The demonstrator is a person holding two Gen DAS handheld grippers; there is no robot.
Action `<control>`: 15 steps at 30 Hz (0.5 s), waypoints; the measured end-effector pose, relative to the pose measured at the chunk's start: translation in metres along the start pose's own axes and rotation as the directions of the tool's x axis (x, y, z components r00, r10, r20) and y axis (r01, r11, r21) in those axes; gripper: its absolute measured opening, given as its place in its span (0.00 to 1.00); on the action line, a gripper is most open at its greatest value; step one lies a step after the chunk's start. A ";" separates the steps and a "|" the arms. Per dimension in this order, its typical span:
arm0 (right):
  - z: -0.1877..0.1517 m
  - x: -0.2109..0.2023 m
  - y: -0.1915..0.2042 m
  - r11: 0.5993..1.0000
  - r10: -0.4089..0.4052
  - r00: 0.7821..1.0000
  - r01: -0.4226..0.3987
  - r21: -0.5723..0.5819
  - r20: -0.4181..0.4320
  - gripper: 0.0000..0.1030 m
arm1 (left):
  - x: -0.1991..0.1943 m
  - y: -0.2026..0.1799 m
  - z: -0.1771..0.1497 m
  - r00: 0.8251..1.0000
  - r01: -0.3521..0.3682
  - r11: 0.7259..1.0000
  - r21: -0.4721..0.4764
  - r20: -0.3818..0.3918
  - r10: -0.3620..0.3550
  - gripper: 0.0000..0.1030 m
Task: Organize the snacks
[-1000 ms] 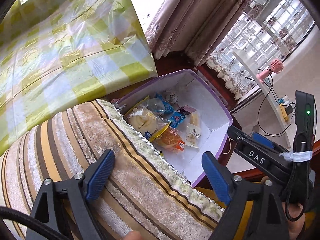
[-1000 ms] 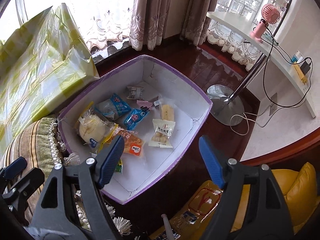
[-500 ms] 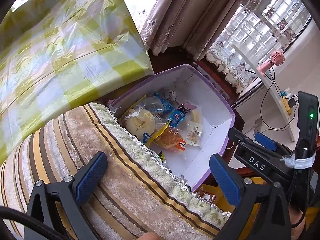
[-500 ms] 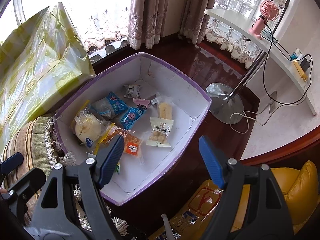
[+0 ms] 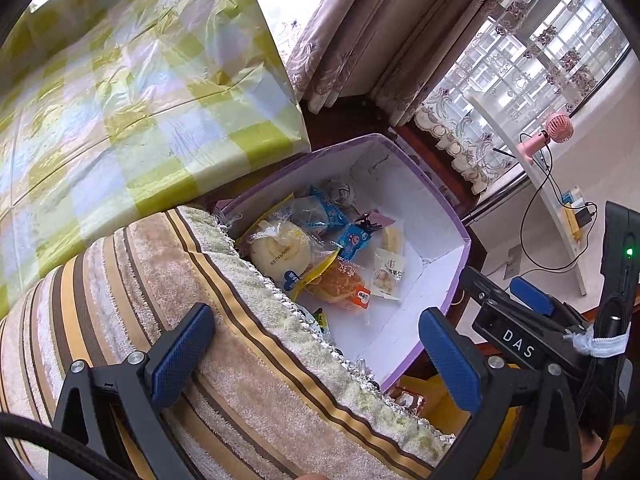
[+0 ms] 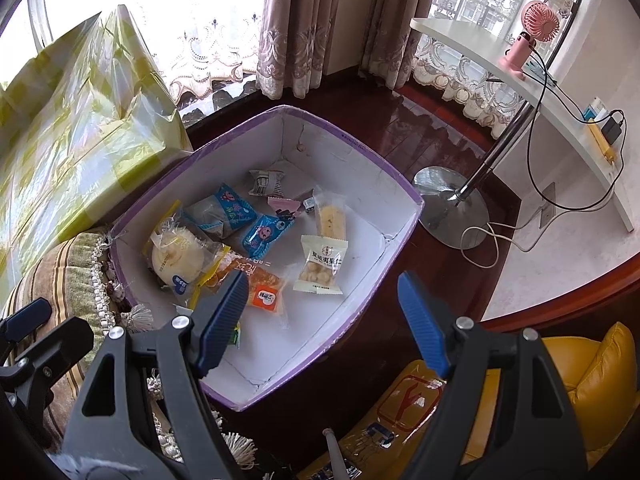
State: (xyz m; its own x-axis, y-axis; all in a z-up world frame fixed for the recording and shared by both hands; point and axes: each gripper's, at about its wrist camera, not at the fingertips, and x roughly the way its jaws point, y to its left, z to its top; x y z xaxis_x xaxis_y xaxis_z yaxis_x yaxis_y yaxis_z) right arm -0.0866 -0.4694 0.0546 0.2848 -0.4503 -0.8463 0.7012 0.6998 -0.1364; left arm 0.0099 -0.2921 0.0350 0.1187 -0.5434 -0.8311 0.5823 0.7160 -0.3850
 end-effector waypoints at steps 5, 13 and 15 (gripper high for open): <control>0.001 0.000 0.000 1.000 0.007 1.000 -0.007 0.000 0.002 0.77 | 0.000 0.000 0.000 1.000 0.000 1.000 -0.001 0.000 0.000 1.00; 0.000 0.001 -0.001 1.000 0.010 1.000 -0.010 0.002 -0.002 0.77 | 0.000 0.000 0.000 1.000 0.000 1.000 -0.001 0.000 0.000 1.00; 0.000 0.001 -0.001 1.000 0.010 1.000 -0.010 0.002 -0.002 0.77 | 0.000 0.000 0.000 1.000 0.000 1.000 -0.001 0.001 0.000 1.00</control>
